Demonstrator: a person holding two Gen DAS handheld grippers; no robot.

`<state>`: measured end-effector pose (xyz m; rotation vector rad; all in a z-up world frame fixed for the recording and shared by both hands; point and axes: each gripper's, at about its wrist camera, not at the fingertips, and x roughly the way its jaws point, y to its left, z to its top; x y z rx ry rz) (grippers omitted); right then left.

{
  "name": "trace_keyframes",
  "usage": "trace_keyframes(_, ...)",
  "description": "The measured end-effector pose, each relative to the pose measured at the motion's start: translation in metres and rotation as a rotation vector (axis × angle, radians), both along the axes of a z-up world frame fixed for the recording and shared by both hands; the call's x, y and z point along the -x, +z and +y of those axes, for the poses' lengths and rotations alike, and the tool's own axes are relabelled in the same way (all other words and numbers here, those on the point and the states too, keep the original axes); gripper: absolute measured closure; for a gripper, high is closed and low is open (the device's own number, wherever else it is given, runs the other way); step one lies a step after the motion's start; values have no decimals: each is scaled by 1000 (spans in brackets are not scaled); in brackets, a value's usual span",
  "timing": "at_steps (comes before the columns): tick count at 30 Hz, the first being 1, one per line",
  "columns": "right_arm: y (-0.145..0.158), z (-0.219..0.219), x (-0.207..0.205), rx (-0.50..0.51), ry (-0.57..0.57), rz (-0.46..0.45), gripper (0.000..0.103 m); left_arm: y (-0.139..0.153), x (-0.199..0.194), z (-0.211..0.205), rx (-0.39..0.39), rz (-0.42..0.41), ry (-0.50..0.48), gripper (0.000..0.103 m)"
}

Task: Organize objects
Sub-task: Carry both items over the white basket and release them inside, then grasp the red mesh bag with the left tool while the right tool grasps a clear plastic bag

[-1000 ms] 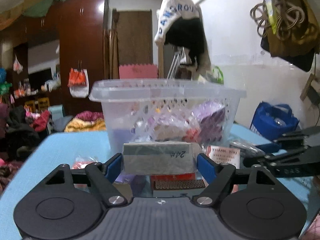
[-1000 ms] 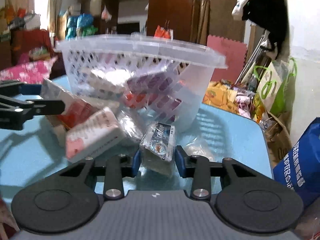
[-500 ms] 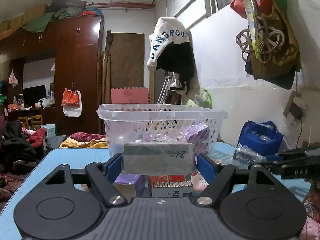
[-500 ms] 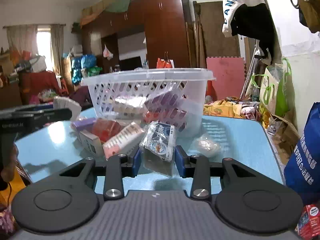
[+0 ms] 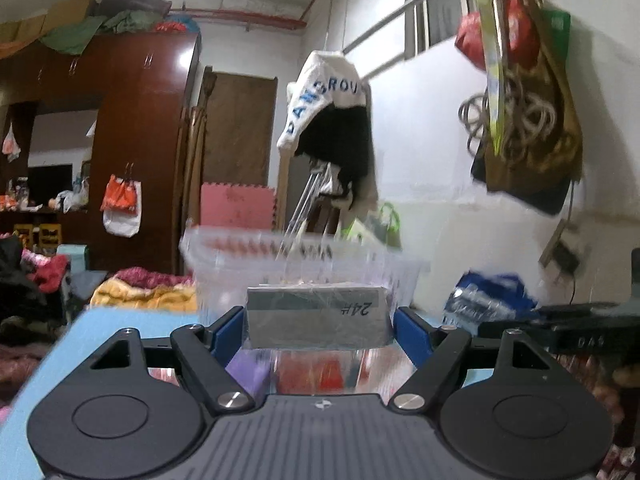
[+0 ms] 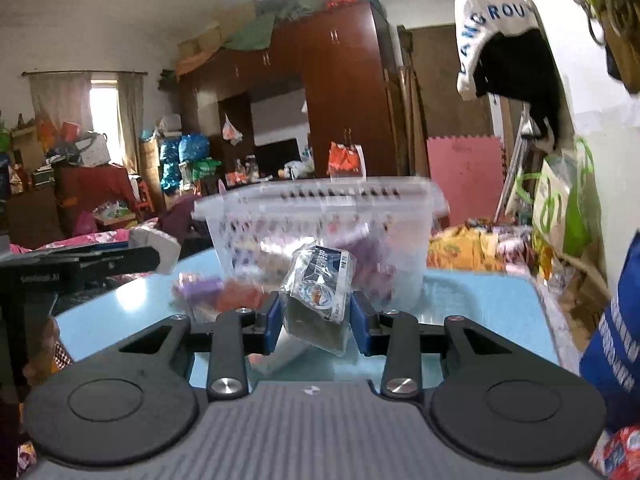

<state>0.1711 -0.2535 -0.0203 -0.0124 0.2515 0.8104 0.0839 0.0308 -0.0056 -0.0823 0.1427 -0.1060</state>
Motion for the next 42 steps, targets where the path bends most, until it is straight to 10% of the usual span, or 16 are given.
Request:
trace_keyframes(7, 68, 48, -54, 27, 61, 13, 63, 76, -83, 10, 63, 101, -21, 21)
trace_keyframes(15, 79, 100, -112, 135, -9, 47, 60, 71, -165, 31, 154, 309, 40, 20)
trace_keyframes(18, 74, 100, -123, 115, -22, 80, 15, 66, -171, 34, 137, 342, 72, 11)
trace_keyframes(23, 70, 64, -88, 31, 8, 44, 0, 65, -144, 42, 132, 282, 58, 0)
trace_keyframes(28, 40, 17, -62, 10, -59, -14, 0, 50, -96, 46, 81, 223, 18, 0)
trace_keyframes(33, -16, 2, -93, 76, -57, 232, 2, 2, -65, 73, 91, 320, 145, 1)
trace_keyframes(42, -59, 5, -115, 187, -162, 323, 24, -27, -88, 105, 143, 434, 201, 10)
